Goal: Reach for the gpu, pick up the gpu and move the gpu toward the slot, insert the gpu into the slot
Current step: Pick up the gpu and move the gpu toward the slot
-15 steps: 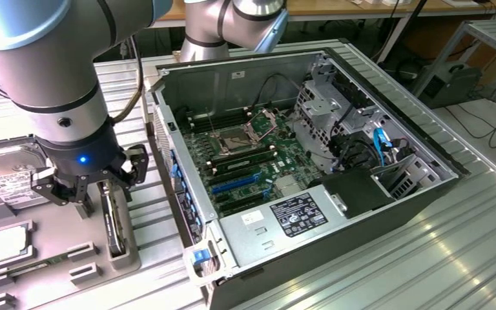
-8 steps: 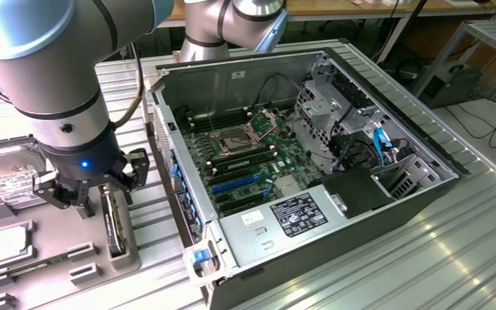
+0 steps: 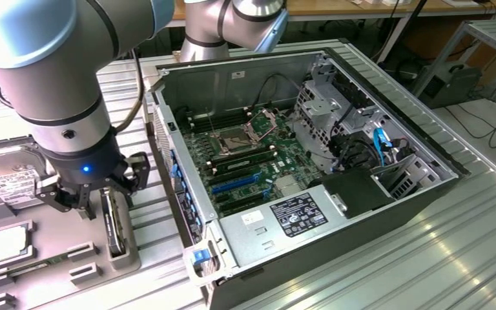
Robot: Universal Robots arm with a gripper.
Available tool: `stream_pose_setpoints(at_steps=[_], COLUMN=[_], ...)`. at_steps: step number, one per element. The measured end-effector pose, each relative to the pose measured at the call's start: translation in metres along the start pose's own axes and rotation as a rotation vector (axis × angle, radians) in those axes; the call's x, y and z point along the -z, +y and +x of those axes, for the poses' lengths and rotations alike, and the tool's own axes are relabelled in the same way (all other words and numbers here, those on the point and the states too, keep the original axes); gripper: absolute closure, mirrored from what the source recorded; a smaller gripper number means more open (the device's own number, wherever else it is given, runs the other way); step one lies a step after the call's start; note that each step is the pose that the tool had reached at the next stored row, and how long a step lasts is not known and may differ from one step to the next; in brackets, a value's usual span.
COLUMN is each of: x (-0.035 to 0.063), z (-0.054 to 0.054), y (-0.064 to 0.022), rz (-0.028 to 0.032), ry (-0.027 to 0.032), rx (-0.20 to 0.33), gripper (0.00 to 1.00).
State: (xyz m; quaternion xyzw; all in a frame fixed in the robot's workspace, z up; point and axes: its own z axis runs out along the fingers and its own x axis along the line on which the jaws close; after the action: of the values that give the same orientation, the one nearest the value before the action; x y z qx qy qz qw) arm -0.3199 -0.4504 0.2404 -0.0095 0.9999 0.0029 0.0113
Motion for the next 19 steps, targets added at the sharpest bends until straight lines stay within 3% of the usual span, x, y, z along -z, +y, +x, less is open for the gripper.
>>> stream_pose_setpoints(at_steps=[19], x=[-0.0149], z=[0.001], y=[-0.0010], rz=[0.0005], ry=[0.0001], rx=[-0.010], gripper=[0.40])
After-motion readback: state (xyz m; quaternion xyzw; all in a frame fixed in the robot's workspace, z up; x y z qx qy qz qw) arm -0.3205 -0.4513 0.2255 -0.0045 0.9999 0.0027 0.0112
